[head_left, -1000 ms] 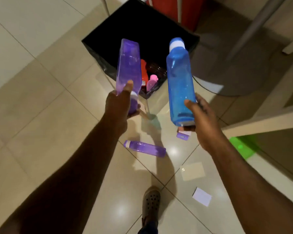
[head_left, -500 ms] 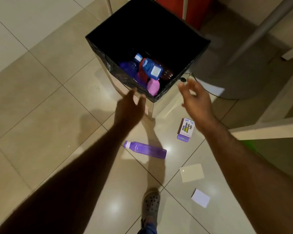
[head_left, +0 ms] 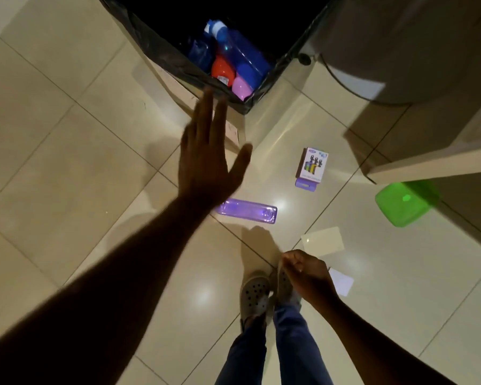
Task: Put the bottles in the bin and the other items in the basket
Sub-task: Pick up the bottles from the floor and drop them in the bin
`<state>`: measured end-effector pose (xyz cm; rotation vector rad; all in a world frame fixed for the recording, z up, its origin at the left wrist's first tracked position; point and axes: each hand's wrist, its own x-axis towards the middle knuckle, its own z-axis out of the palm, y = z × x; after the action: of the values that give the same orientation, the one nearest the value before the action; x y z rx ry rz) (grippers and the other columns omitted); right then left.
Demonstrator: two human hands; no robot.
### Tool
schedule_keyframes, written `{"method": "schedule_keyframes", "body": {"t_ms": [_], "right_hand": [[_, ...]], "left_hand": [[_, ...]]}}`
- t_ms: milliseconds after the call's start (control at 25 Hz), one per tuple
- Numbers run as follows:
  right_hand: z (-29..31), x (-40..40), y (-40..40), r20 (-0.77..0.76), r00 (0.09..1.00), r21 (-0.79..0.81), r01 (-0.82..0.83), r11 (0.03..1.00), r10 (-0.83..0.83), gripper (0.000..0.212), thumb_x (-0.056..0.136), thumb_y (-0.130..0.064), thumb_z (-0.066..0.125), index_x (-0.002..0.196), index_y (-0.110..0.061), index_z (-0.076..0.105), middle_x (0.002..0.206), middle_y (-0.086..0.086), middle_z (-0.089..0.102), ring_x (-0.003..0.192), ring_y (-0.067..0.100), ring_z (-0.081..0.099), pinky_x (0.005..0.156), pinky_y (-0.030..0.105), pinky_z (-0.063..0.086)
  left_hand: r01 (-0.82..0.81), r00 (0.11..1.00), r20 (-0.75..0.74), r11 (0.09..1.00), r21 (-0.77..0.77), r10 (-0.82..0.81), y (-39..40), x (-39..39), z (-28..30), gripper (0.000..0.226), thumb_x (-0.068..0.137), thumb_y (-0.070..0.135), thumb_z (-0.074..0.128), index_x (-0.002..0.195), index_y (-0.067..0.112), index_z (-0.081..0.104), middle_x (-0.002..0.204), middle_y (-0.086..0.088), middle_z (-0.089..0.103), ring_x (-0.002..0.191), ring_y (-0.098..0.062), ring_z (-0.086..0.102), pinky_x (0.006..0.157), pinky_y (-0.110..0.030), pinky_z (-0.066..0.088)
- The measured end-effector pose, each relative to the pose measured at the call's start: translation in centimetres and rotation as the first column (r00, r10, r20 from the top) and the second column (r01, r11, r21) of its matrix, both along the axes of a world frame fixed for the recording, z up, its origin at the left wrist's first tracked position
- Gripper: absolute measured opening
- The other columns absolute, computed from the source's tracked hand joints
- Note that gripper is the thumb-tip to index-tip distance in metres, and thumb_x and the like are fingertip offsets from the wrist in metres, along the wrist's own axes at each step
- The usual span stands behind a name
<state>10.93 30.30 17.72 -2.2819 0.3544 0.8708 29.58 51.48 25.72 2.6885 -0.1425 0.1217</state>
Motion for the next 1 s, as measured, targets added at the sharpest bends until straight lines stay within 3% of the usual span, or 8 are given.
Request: {"method": "schedule_keyframes", "body": {"t_ms": [80, 160, 320, 480, 680, 800, 920, 1000], "right_hand": [[-2.5, 0.3, -0.1, 0.100, 0.976, -0.078, -0.187, 0.979, 0.195, 0.049, 0.099, -0.042, 0.036, 0.095, -0.009, 0.072, 0.086, 0.006, 0.073, 0.075, 0.019, 0.069, 0.067, 0.021, 0.051], [-5.0, 1.7, 0.0, 0.028, 0.943, -0.123, -0.327, 0.937, 0.332, 0.045, 0.098, -0.042, 0.039, 0.112, -0.009, 0.067, 0.105, 0.009, 0.070, 0.093, 0.024, 0.068, 0.078, 0.027, 0.052], [-9.9, 4.8, -0.1, -0.138, 0.961, -0.110, -0.254, 0.961, 0.239, 0.046, 0.092, -0.040, 0.055, 0.132, -0.016, 0.054, 0.127, 0.006, 0.062, 0.114, 0.022, 0.060, 0.091, 0.032, 0.048], [-13.8, 7.9, 0.0, -0.072, 0.961, -0.135, -0.276, 0.952, 0.268, 0.051, 0.087, -0.035, 0.063, 0.133, -0.016, 0.049, 0.122, 0.006, 0.064, 0.108, 0.022, 0.063, 0.088, 0.031, 0.052], [-18.6, 10.7, 0.5, -0.047, 0.929, -0.182, -0.370, 0.911, 0.368, 0.058, 0.083, -0.030, 0.065, 0.135, -0.018, 0.041, 0.126, 0.008, 0.056, 0.112, 0.025, 0.057, 0.088, 0.035, 0.050], [-22.6, 10.9, 0.9, -0.034, 0.889, -0.217, -0.452, 0.865, 0.456, 0.071, 0.083, -0.030, 0.067, 0.143, -0.013, 0.032, 0.138, 0.011, 0.045, 0.122, 0.029, 0.049, 0.094, 0.041, 0.047], [-26.9, 9.2, 1.8, -0.011, 0.905, -0.215, -0.418, 0.883, 0.426, 0.063, 0.092, -0.030, 0.057, 0.146, -0.013, 0.030, 0.142, 0.012, 0.041, 0.127, 0.029, 0.043, 0.101, 0.038, 0.040], [-29.3, 8.3, 2.2, -0.010, 0.950, -0.211, -0.307, 0.928, 0.311, 0.047, 0.096, -0.030, 0.047, 0.140, -0.016, 0.038, 0.137, 0.010, 0.047, 0.122, 0.027, 0.048, 0.100, 0.035, 0.039]], "left_hand": [[0.101, 0.988, 0.096, 0.981, 0.166, -0.118, 0.2, 5.0, -0.9, 0.078, 0.094, 0.062, 0.033, 0.149, 0.006, 0.028, 0.156, -0.021, 0.025, 0.145, -0.036, 0.021, 0.118, -0.049, 0.018], [0.191, 0.975, 0.057, 0.942, 0.277, -0.214, 0.2, 6.8, -2.7, 0.077, 0.094, 0.065, 0.026, 0.147, 0.010, 0.034, 0.155, -0.015, 0.032, 0.145, -0.032, 0.024, 0.119, -0.044, 0.015], [0.130, 0.969, 0.191, 0.980, 0.150, -0.158, -0.5, 6.8, -5.7, 0.060, 0.098, 0.046, 0.042, 0.142, 0.004, 0.042, 0.149, -0.020, 0.040, 0.142, -0.040, 0.029, 0.115, -0.045, 0.030], [0.049, 0.927, 0.362, 0.987, 0.155, -0.103, -1.1, 7.7, -7.9, 0.058, 0.092, 0.037, 0.056, 0.133, -0.003, 0.048, 0.139, -0.030, 0.046, 0.132, -0.051, 0.038, 0.106, -0.053, 0.040], [0.044, 0.859, 0.503, 0.992, 0.115, -0.096, -2.2, 8.4, -9.5, 0.065, 0.083, 0.029, 0.061, 0.131, -0.009, 0.039, 0.133, -0.044, 0.040, 0.124, -0.067, 0.032, 0.114, -0.053, 0.029], [0.080, 0.810, 0.580, 0.996, 0.036, -0.086, -1.8, 9.0, -10.5, 0.064, 0.087, 0.032, 0.057, 0.132, -0.007, 0.035, 0.136, -0.045, 0.034, 0.129, -0.066, 0.025, 0.113, -0.056, 0.027], [0.080, 0.839, 0.543, 0.994, -0.079, -0.025, -2.4, 4.6, -14.8, 0.075, 0.090, 0.035, 0.052, 0.137, -0.019, 0.027, 0.144, -0.046, 0.024, 0.139, -0.054, 0.021, 0.116, -0.050, 0.021], [0.048, 0.946, 0.322, 0.998, -0.038, -0.033, -3.4, -1.0, -19.7, 0.073, 0.092, 0.037, 0.050, 0.142, -0.012, 0.028, 0.150, -0.036, 0.023, 0.144, -0.042, 0.020, 0.117, -0.050, 0.022]]}}
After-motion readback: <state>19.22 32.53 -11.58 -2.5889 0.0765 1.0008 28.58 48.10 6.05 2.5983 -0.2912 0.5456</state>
